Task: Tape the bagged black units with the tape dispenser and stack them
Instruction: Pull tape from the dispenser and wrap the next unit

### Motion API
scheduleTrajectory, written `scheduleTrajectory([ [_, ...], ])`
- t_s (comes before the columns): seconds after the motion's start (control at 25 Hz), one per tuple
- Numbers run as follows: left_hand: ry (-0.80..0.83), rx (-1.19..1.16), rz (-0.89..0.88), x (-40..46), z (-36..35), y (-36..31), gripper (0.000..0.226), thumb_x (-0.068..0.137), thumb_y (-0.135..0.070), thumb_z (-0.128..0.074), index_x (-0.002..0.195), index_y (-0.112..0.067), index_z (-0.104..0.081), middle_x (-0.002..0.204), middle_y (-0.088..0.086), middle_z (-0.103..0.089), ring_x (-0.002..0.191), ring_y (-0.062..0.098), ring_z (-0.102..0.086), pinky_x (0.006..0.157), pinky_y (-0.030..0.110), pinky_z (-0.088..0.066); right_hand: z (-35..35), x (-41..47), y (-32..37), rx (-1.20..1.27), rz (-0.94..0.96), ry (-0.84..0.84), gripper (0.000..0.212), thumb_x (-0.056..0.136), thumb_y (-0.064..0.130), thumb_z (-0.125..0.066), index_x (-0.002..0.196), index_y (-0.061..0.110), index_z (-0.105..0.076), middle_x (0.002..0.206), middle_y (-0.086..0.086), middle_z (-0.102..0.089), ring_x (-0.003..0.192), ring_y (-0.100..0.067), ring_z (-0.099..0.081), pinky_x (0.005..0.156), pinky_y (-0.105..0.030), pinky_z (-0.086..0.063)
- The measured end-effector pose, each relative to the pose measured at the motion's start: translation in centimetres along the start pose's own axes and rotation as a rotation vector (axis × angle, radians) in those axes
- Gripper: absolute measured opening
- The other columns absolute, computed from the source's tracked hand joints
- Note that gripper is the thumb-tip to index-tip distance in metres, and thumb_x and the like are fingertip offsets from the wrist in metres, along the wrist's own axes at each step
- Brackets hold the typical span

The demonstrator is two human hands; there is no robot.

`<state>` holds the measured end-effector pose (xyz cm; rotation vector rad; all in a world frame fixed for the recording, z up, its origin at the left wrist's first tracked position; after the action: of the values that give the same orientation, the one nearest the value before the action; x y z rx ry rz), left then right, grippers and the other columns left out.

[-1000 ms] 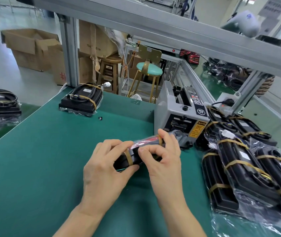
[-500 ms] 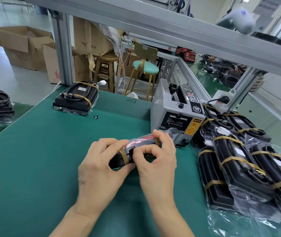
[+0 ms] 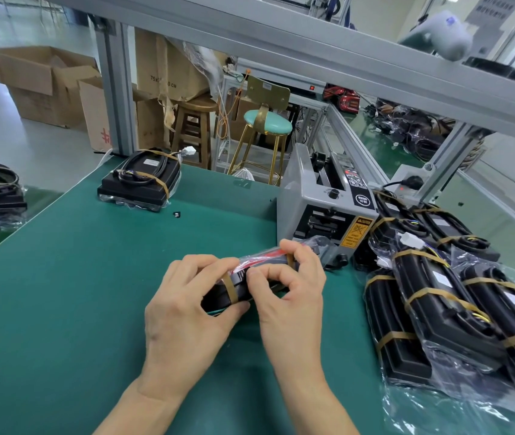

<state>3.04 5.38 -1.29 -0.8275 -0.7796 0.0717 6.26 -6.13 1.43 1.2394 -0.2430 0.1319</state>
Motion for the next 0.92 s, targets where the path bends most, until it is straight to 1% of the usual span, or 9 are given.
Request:
scheduleTrajectory([
  [0.28, -0.003, 0.007, -0.009, -0.1, 0.05, -0.11, 0.052, 0.054, -0.01, -0.09, 0.102, -0.02, -0.072, 0.095, -0.007, -0.061, 0.086, 0.018, -0.058, 0.072, 0.029, -0.045, -0.49, -0.31, -0.01, -0.032, 0.025, -0.058, 0.02, 0.076, 0.016, -0.075, 0.058, 0.023, -0.067, 0.125, 0.024, -0.046, 0.135, 0.001, -0.027, 0.115, -0.041, -0.02],
  [0.44, -0.029, -0.014, -0.013, -0.05, 0.12, -0.41, 0.04, 0.061, -0.02, -0.079, 0.1, -0.02, -0.073, 0.093, -0.008, -0.061, 0.085, 0.019, -0.059, 0.071, 0.031, -0.046, -0.73, -0.36, -0.43, -0.009, 0.012, -0.071, 0.016, 0.075, 0.014, -0.075, 0.06, 0.018, -0.068, 0.125, 0.027, -0.043, 0.135, 0.001, -0.027, 0.116, -0.039, -0.02],
  [0.56, -0.036, -0.012, -0.011, -0.11, 0.15, -0.49, 0.04, 0.061, -0.018, -0.08, 0.1, -0.021, -0.073, 0.093, -0.008, -0.061, 0.084, 0.02, -0.059, 0.07, 0.032, -0.047, -0.82, -0.4, -0.39, 0.002, 0.004, -0.07, 0.015, 0.074, 0.013, -0.074, 0.061, 0.014, -0.067, 0.125, 0.026, -0.044, 0.135, 0.001, -0.027, 0.115, -0.039, -0.022],
  [0.64, -0.034, -0.021, -0.002, -0.1, 0.18, -0.56, 0.04, 0.061, -0.018, -0.081, 0.1, -0.022, -0.073, 0.092, -0.008, -0.061, 0.083, 0.02, -0.058, 0.069, 0.035, -0.048, -0.79, -0.36, -0.32, 0.011, 0.0, -0.081, 0.008, 0.073, 0.012, -0.074, 0.069, 0.016, -0.067, 0.124, 0.025, -0.044, 0.133, 0.002, -0.028, 0.113, -0.038, -0.025],
  [0.68, -0.028, -0.02, -0.003, -0.12, 0.19, -0.59, 0.04, 0.061, -0.02, -0.08, 0.1, -0.023, -0.072, 0.092, -0.009, -0.06, 0.083, 0.02, -0.058, 0.07, 0.035, -0.048, -0.72, -0.31, -0.21, 0.023, -0.008, -0.087, 0.013, 0.072, 0.011, -0.074, 0.079, 0.019, -0.066, 0.123, 0.025, -0.043, 0.13, 0.002, -0.03, 0.112, -0.039, -0.027],
  [0.76, -0.017, -0.004, -0.007, -0.24, 0.16, -0.65, 0.041, 0.059, -0.023, -0.081, 0.1, -0.025, -0.072, 0.092, -0.011, -0.059, 0.084, 0.018, -0.057, 0.071, 0.03, -0.045, -0.53, -0.24, -0.16, 0.065, -0.016, -0.092, 0.036, 0.071, 0.011, -0.075, 0.097, 0.028, -0.057, 0.123, 0.027, -0.043, 0.126, 0.003, -0.032, 0.111, -0.039, -0.029],
  [0.8, -0.013, 0.004, -0.007, -0.26, 0.14, -0.57, 0.042, 0.059, -0.022, -0.083, 0.1, -0.025, -0.072, 0.092, -0.011, -0.059, 0.084, 0.017, -0.056, 0.072, 0.029, -0.045, -0.53, -0.2, -0.08, 0.068, -0.014, -0.089, 0.04, 0.072, 0.013, -0.076, 0.101, 0.031, -0.054, 0.123, 0.028, -0.042, 0.126, 0.005, -0.031, 0.111, -0.039, -0.028],
  [0.92, -0.001, 0.02, 0.01, -0.12, 0.14, -0.24, 0.046, 0.058, -0.019, -0.087, 0.101, -0.025, -0.072, 0.092, -0.01, -0.059, 0.085, 0.017, -0.056, 0.072, 0.029, -0.045, -0.81, -0.27, -0.16, 0.071, 0.01, -0.094, 0.04, 0.077, 0.01, -0.073, 0.1, 0.034, -0.052, 0.124, 0.03, -0.039, 0.127, 0.007, -0.028, 0.112, -0.04, -0.025],
])
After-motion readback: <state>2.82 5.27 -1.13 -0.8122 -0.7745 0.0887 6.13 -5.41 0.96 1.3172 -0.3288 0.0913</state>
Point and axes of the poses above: each hand's wrist, its own x-axis towards the middle knuckle, its own z-axis out of the back of the hand, y = z × x, the point moved 1 cm from there along x, towards the middle knuckle
